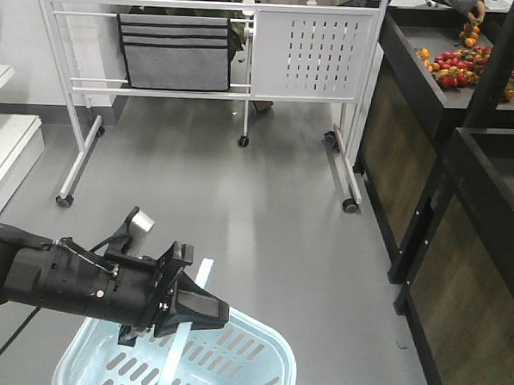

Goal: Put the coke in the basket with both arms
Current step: 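Turn the base away from the shelf while holding the basket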

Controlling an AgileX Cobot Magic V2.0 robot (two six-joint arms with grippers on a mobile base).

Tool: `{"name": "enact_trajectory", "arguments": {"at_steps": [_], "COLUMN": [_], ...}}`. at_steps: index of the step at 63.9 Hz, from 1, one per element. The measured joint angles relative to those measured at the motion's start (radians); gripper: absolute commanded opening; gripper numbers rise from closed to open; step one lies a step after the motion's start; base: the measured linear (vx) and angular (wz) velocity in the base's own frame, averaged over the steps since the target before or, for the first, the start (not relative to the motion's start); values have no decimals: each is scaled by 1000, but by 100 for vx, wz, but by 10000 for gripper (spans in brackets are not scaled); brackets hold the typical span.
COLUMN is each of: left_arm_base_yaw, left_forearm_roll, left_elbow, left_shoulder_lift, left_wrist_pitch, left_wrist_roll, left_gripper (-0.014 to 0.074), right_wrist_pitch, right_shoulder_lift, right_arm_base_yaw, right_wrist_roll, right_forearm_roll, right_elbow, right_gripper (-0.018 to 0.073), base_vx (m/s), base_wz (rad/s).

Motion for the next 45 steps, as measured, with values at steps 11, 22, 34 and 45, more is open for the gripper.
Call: {"name": "enact_trajectory", "arguments": {"at_steps": [11,22,34,45], "left_arm_base_yaw": [0,0,0,0], "left_forearm_roll": [0,0,0,0], "left_elbow": [0,0,0,0], "left_shoulder_lift": [0,0,0,0], "left_wrist_pitch": [0,0,0,0], "left_wrist_roll": [0,0,0,0], "left_gripper": [-7,-6,-6,-6], "right_wrist_pitch": [0,0,0,0], "right_shoulder_lift": [0,0,0,0], "right_arm_base_yaw": [0,0,0,0], "right_wrist_roll": [0,0,0,0], "right_forearm_roll": [0,0,0,0], "right_elbow": [0,0,0,0], "right_gripper": [-10,-10,-10,-10], "base_vx": [16,16,15,15], "base_wz": [4,3,0,-3]}}
